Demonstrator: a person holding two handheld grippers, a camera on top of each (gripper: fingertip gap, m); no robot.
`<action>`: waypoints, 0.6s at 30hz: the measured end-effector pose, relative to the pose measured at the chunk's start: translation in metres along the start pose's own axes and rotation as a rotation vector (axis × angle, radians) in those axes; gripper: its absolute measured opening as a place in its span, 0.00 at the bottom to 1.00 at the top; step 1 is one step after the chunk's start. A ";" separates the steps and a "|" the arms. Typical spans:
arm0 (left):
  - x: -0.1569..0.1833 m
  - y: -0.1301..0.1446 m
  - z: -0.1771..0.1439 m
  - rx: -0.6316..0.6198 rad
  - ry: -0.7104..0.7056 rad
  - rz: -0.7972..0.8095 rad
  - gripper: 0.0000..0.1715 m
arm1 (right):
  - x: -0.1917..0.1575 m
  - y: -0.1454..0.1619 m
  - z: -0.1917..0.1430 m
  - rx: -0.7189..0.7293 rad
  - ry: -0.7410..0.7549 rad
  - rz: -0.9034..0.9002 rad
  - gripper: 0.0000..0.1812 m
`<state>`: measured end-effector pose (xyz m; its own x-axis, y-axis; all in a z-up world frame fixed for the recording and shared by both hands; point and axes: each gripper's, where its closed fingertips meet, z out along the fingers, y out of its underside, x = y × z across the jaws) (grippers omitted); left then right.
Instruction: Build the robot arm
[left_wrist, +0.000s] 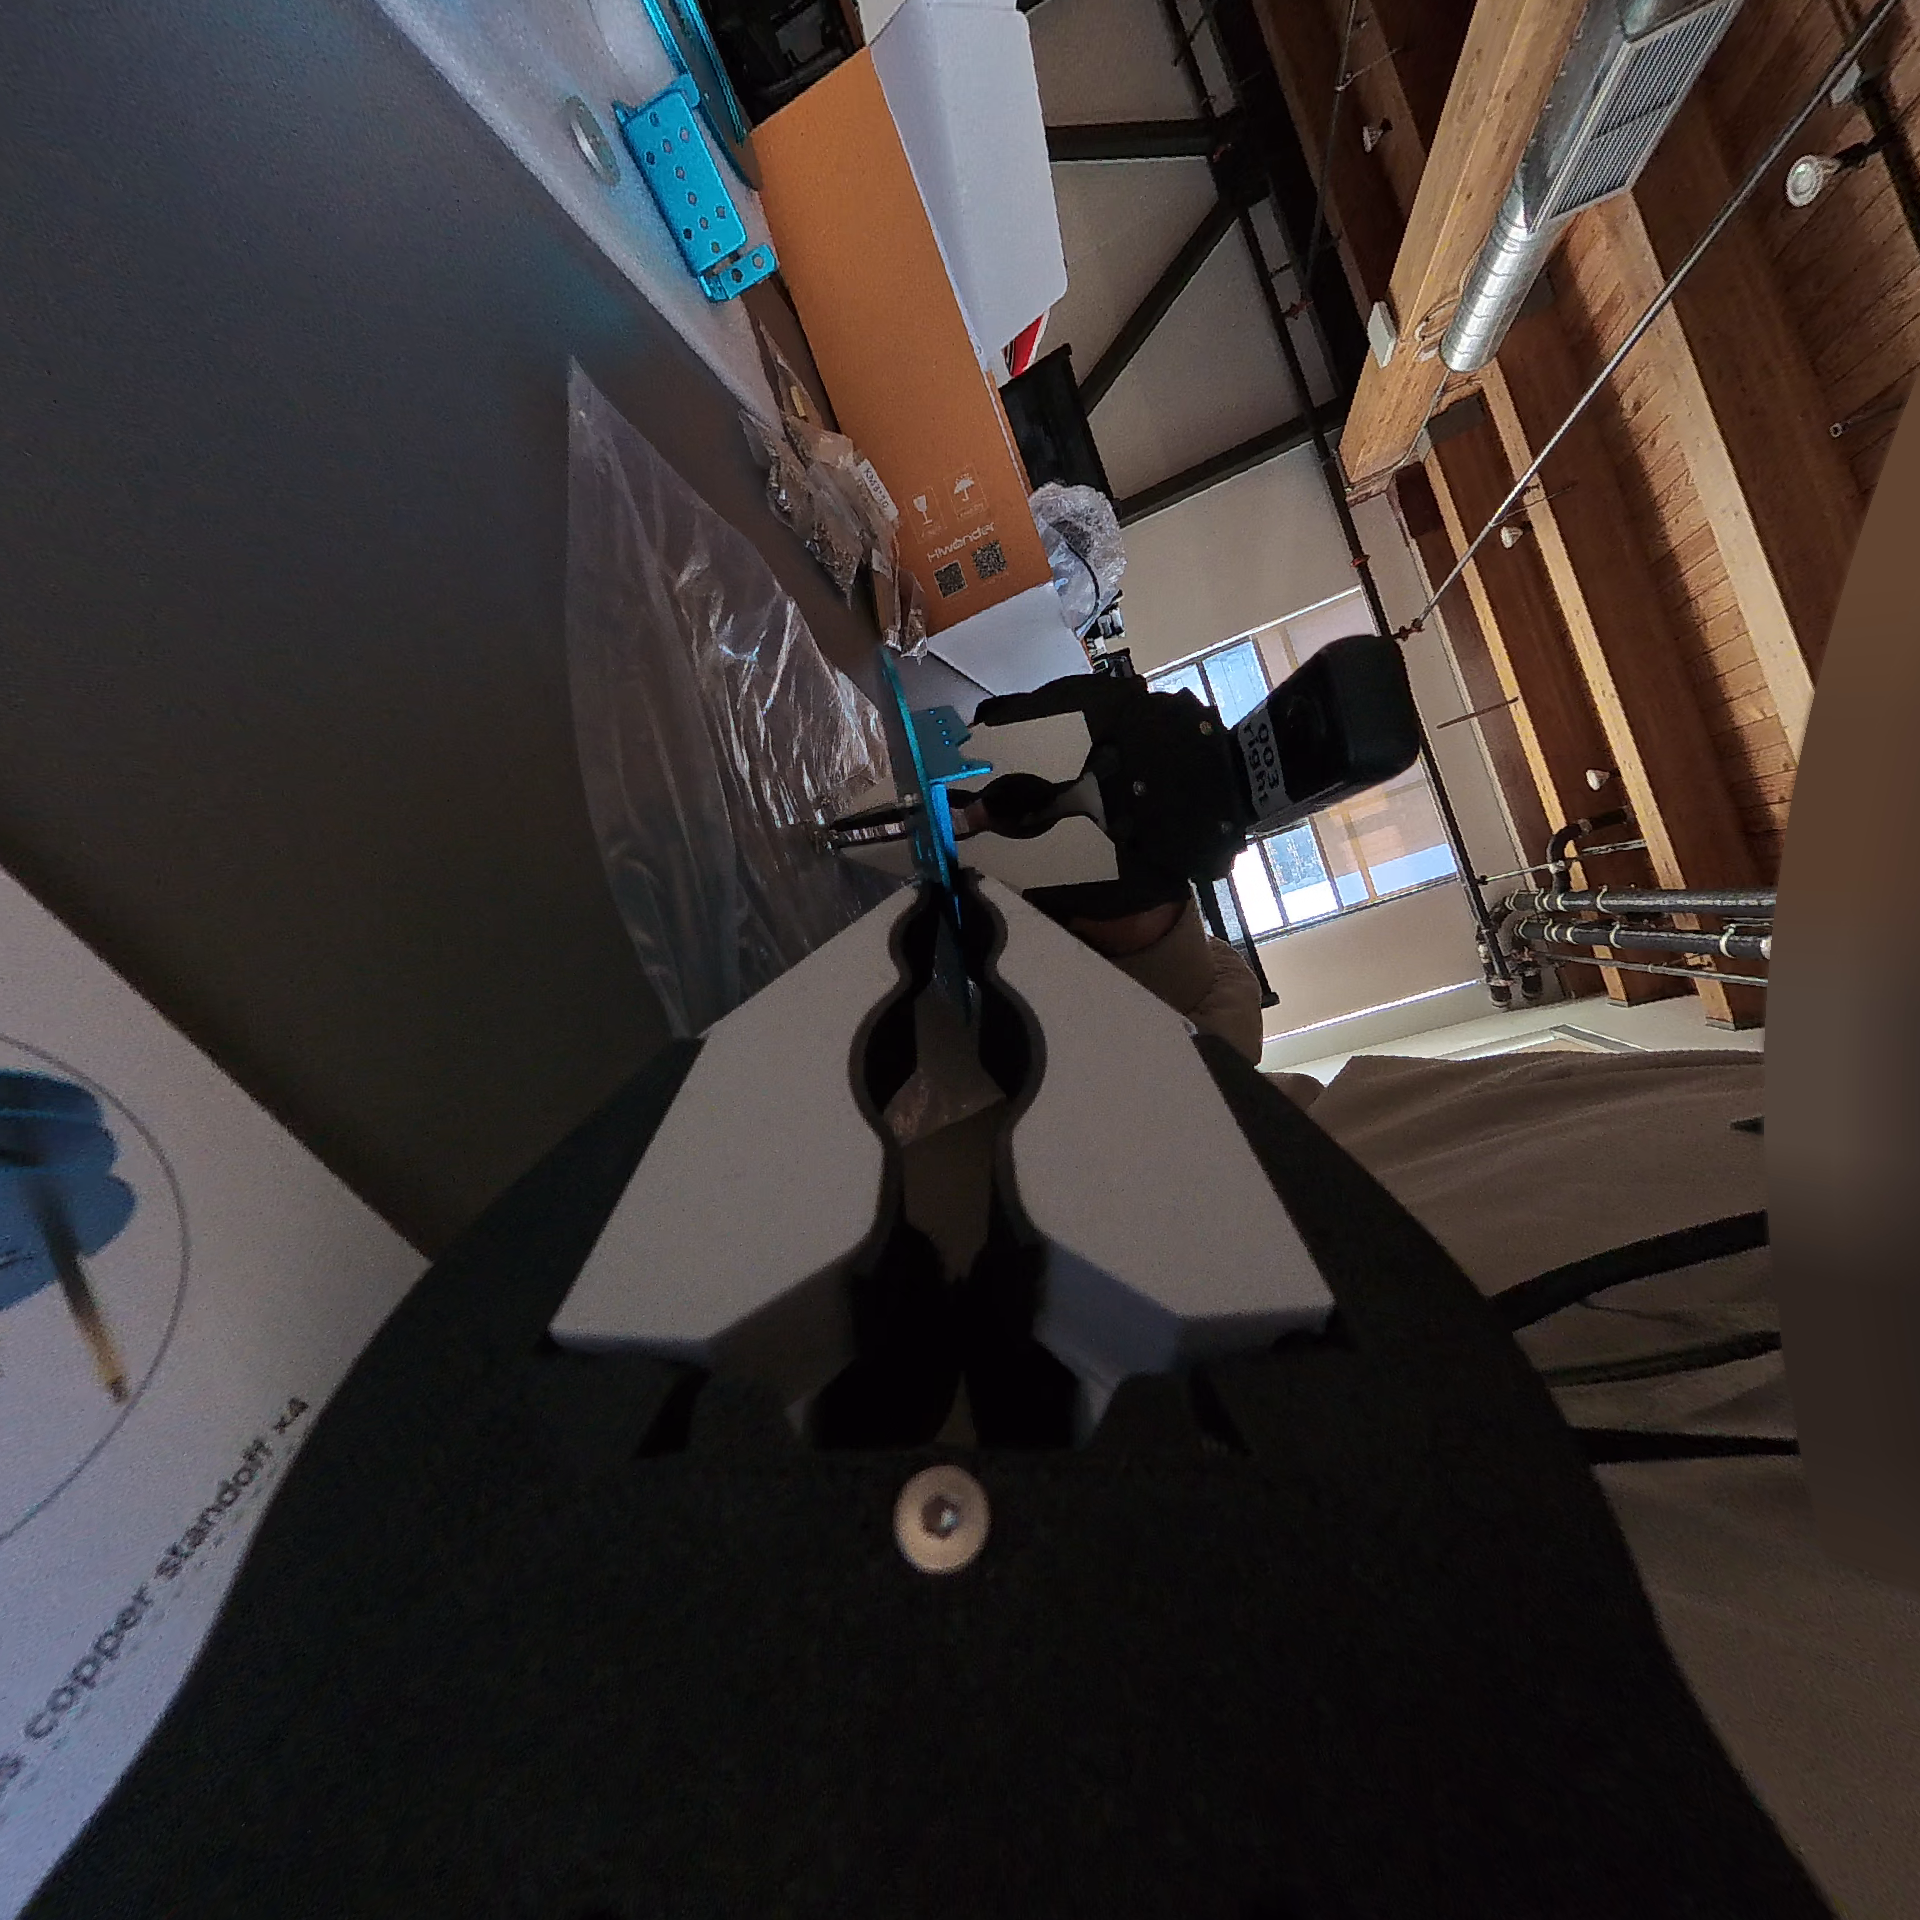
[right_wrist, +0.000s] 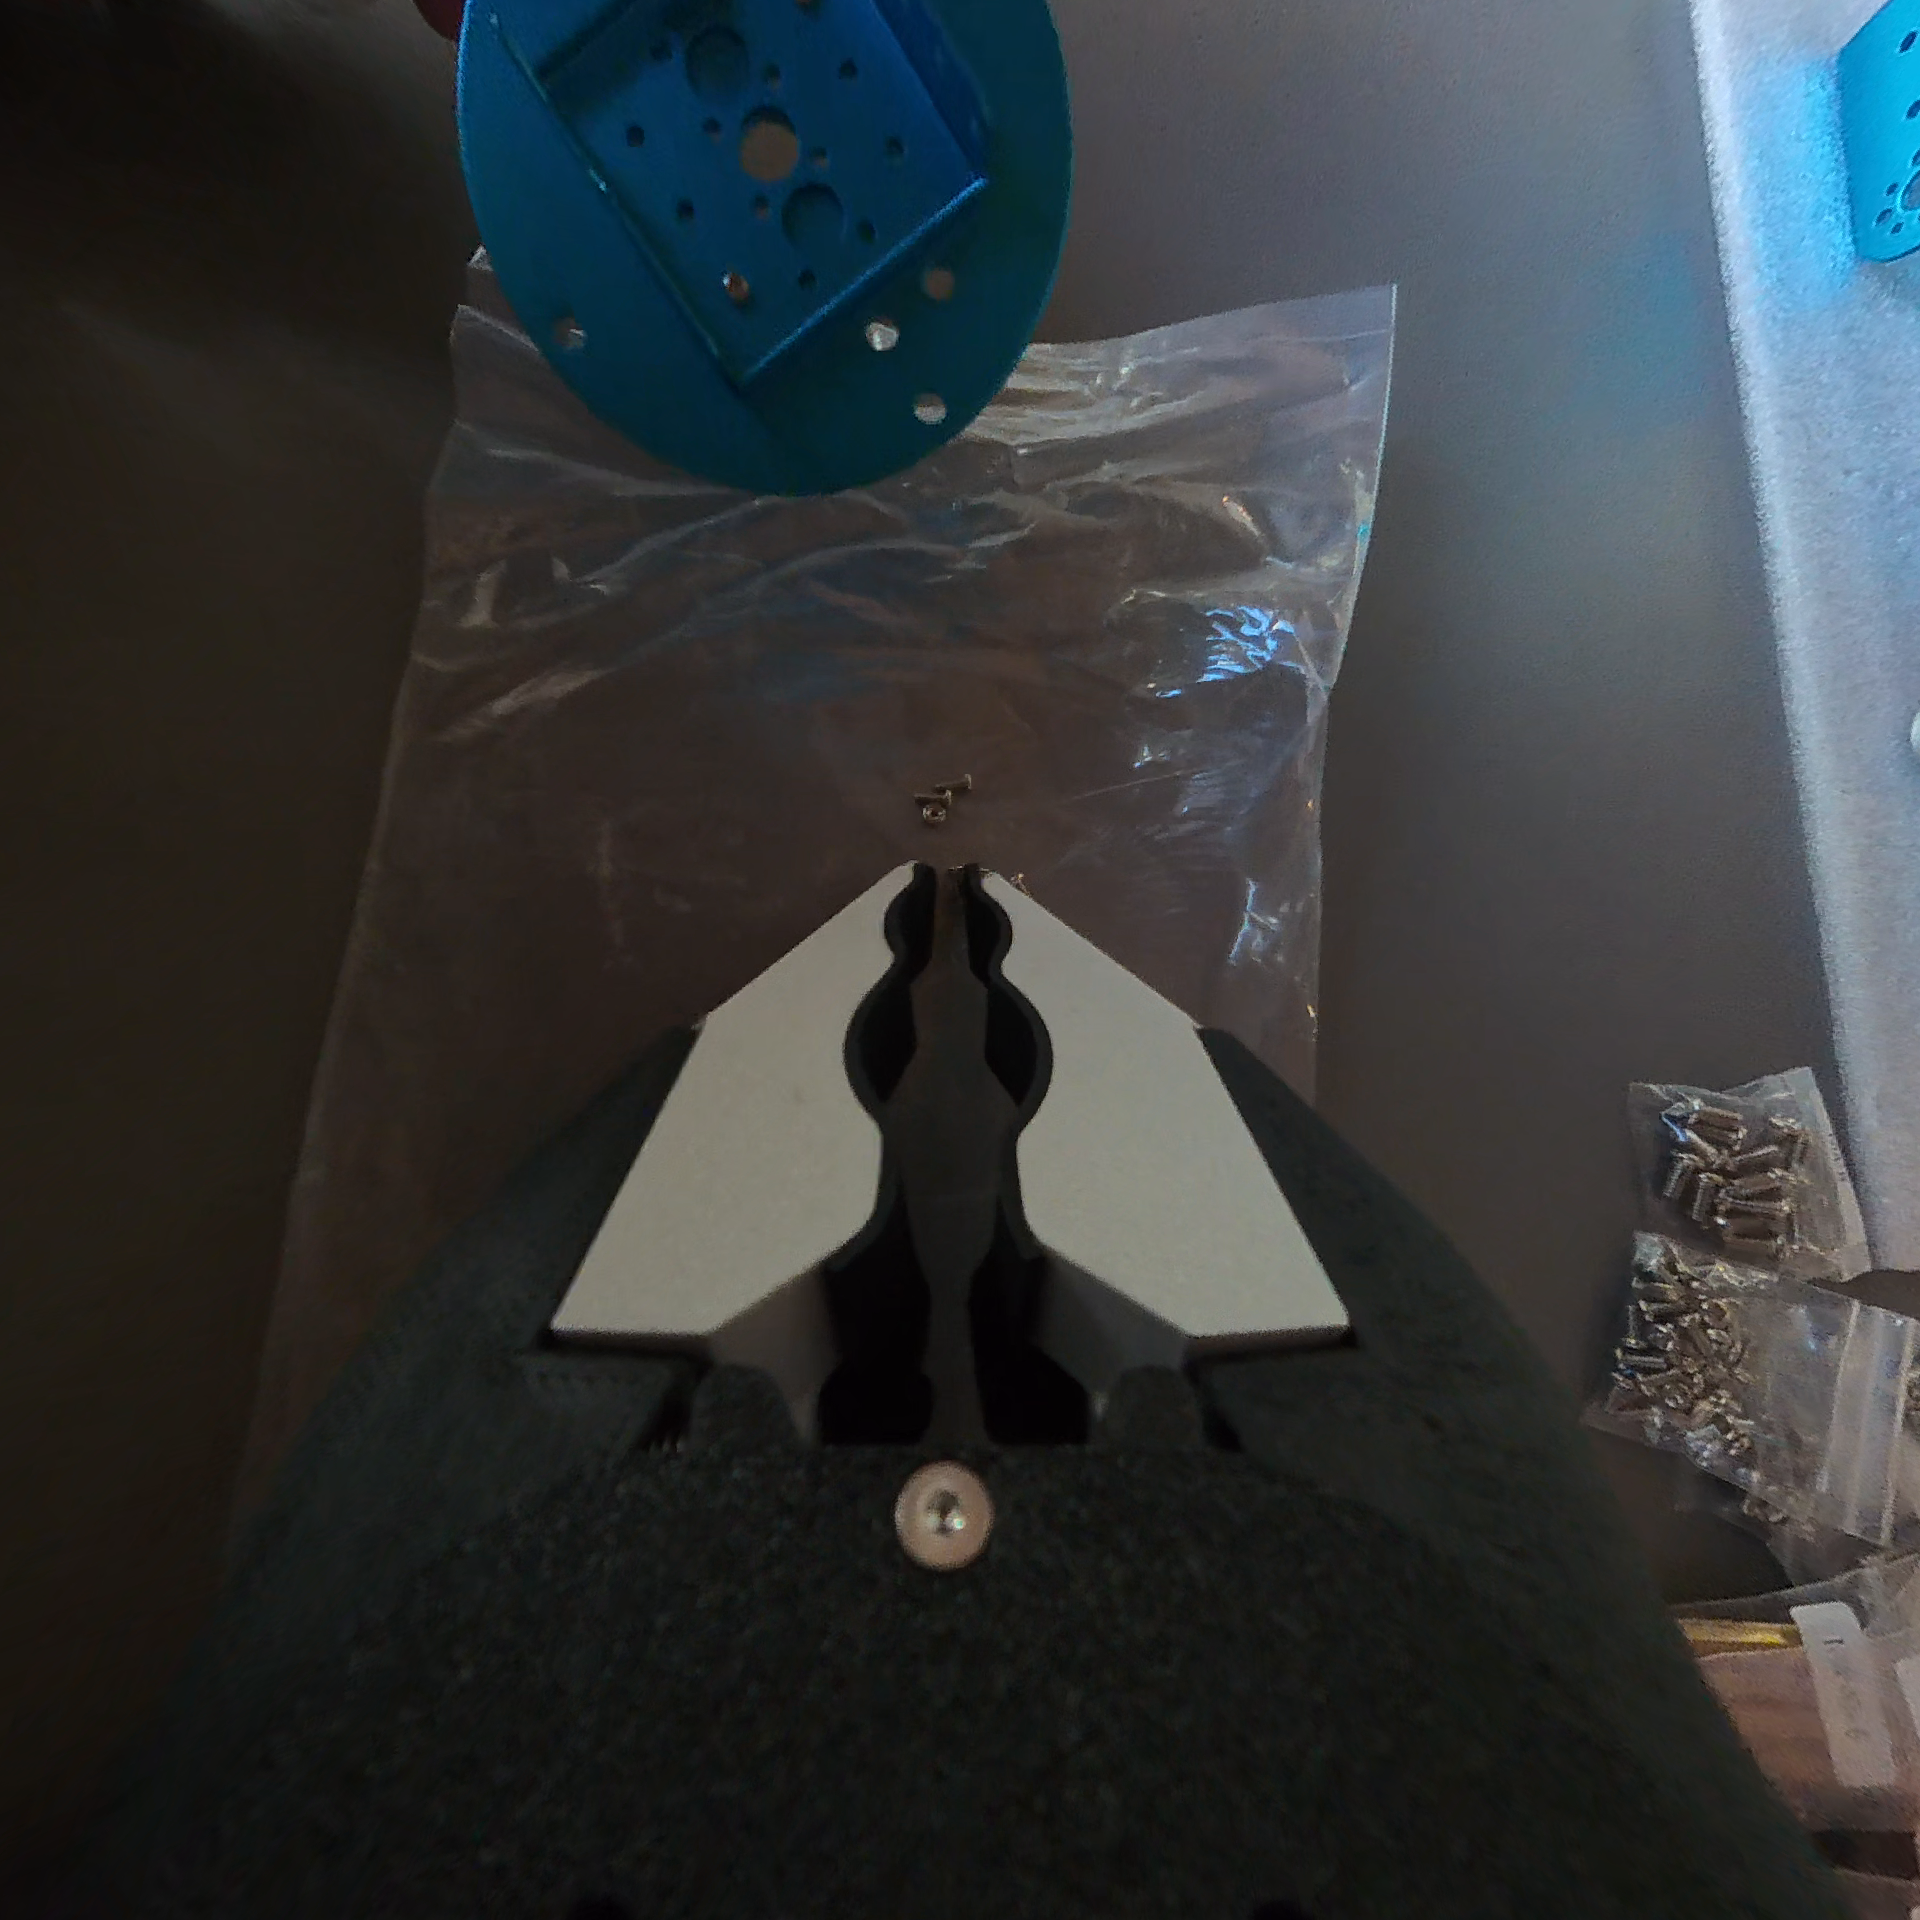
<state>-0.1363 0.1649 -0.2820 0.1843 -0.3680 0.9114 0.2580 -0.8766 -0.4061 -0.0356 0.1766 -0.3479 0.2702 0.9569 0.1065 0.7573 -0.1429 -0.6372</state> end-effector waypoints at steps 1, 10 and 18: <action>0.000 0.000 0.000 0.000 -0.001 0.002 0.01 | 0.000 0.000 0.000 0.000 0.005 -0.004 0.02; 0.001 0.002 0.000 -0.007 0.002 0.009 0.02 | 0.000 -0.001 0.001 -0.062 0.022 -0.057 0.03; 0.003 0.003 0.001 -0.016 0.012 0.012 0.02 | -0.003 0.000 0.001 -0.148 -0.040 -0.046 0.01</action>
<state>-0.1343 0.1613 -0.2809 0.1756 -0.3825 0.9071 0.2408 -0.8768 -0.4163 -0.0364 0.1742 -0.3489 0.2112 0.9723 0.1006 0.8487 -0.1313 -0.5123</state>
